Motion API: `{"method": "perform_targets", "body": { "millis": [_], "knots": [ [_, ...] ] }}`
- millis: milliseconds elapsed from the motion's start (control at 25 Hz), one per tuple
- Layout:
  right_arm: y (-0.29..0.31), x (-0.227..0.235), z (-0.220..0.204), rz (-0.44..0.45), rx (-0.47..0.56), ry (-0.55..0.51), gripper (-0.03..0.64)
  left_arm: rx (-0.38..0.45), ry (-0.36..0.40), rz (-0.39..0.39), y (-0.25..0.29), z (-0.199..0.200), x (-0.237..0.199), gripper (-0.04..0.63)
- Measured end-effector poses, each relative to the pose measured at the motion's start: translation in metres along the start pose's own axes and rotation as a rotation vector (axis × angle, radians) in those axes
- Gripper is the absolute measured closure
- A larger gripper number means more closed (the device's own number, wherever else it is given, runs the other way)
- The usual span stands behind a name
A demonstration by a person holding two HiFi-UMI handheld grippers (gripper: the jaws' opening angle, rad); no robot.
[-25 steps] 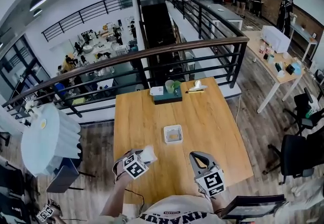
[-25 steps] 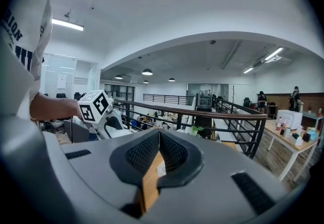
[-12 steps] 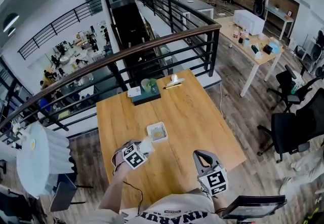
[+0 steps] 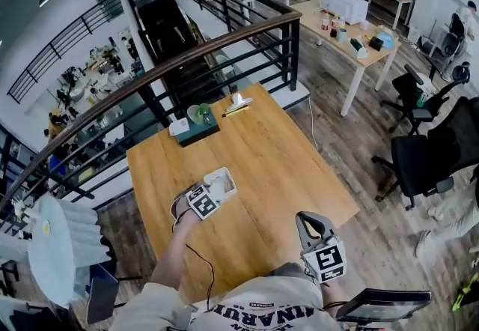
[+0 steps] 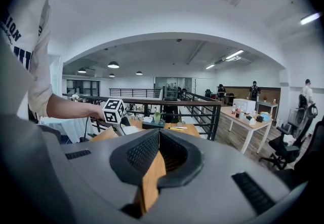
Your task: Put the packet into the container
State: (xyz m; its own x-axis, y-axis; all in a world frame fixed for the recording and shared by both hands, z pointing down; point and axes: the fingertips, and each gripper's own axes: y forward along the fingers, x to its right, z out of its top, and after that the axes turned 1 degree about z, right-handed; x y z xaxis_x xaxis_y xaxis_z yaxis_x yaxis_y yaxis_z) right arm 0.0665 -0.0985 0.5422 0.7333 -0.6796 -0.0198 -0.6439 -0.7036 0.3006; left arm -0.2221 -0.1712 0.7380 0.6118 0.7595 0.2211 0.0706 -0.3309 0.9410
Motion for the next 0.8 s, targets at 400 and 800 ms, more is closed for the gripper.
{"method": "perform_targets", "body": {
  "millis": [400, 800],
  "knots": [
    [-0.023, 0.033, -0.026, -0.113, -0.055, 0.051, 0.607, -0.059, 0.072, -0.029, 0.082, 0.01, -0.03, 0.304],
    [-0.032, 0.059, -0.047, -0.182, -0.092, 0.099, 0.607, -0.147, 0.088, -0.041, 0.143, 0.007, -0.052, 0.304]
  ]
}}
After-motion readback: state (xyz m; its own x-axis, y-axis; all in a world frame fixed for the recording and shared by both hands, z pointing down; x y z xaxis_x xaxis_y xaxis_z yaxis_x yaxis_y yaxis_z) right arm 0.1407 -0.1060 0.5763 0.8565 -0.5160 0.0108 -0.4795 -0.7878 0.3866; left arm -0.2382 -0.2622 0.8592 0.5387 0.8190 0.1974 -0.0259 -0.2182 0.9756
